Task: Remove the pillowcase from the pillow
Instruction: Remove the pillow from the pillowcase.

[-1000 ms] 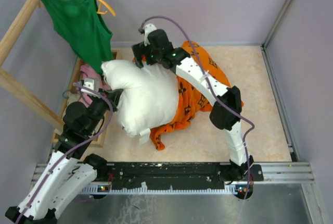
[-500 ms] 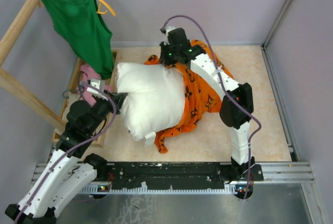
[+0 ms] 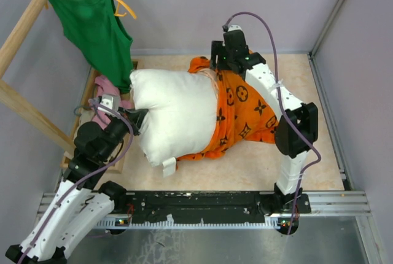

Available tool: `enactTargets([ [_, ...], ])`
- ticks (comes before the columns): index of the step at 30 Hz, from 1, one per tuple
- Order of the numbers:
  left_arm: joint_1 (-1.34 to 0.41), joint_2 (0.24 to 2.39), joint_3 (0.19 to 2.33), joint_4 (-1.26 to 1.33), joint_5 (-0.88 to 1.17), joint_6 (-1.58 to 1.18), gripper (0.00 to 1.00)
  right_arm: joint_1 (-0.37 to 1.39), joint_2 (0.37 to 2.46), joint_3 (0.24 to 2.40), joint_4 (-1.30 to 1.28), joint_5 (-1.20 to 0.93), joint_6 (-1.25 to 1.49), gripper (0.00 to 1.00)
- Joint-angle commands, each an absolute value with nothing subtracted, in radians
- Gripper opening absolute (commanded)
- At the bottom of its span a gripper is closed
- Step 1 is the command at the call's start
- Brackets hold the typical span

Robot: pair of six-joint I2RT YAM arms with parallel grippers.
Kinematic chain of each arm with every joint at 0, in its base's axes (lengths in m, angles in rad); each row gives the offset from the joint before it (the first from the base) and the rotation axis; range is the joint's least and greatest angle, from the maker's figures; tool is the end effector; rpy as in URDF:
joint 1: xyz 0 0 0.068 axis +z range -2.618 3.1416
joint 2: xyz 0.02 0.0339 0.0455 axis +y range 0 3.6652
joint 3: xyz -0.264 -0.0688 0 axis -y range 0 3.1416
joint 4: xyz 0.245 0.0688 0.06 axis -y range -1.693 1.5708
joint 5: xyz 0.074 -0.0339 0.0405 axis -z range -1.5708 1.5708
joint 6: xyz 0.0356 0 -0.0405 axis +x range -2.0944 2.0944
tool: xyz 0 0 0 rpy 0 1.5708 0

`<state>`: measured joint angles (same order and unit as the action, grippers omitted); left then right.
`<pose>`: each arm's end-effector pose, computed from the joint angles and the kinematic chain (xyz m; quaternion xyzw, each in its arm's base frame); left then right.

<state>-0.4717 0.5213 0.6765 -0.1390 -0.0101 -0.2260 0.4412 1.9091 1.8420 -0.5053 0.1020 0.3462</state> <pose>0.1190 -0.0603 0.3439 0.0824 0.6965 -0.2403 0.6711 0.4067 0.1881 0.3467 -0.0173 0.8770 0.1421 0.4587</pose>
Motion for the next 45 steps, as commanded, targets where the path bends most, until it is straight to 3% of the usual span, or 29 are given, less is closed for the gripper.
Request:
enactTargets([
  [1,-0.467,0.482,0.72,-0.016,-0.077,-0.213,0.0,0.442,1.739,1.792,-0.401,0.127,0.323,0.88],
  [2,-0.468,0.482,0.719,-0.02,-0.093,-0.216,0.0,0.45,1.707,1.765,-0.385,0.142,0.323,0.97],
  [3,-0.468,0.48,0.717,-0.021,-0.112,-0.218,0.0,0.455,1.673,1.742,-0.366,0.157,0.33,0.99],
  [12,-0.468,0.468,0.683,0.001,-0.285,-0.247,0.0,0.544,1.33,1.385,-0.14,0.243,0.407,0.99],
  [17,-0.467,0.505,0.668,0.038,-0.279,-0.245,0.0,0.676,1.374,1.35,-0.192,0.373,0.287,0.99],
  [24,-0.467,0.548,0.681,0.031,-0.293,-0.228,0.0,0.709,1.566,1.505,-0.405,0.51,0.237,0.99],
  [33,-0.467,0.537,0.668,0.04,-0.316,-0.23,0.0,0.708,1.76,1.746,-0.683,0.921,0.127,0.89],
  [41,-0.466,0.544,0.669,0.041,-0.327,-0.228,0.0,0.711,1.905,2.106,-0.729,1.118,-0.073,0.95],
  [43,-0.467,0.54,0.664,0.046,-0.334,-0.224,0.0,0.729,1.917,2.208,-0.696,1.157,-0.132,0.95],
  [45,-0.467,0.541,0.666,0.045,-0.337,-0.223,0.0,0.763,1.883,2.178,-0.543,1.224,-0.199,0.97],
])
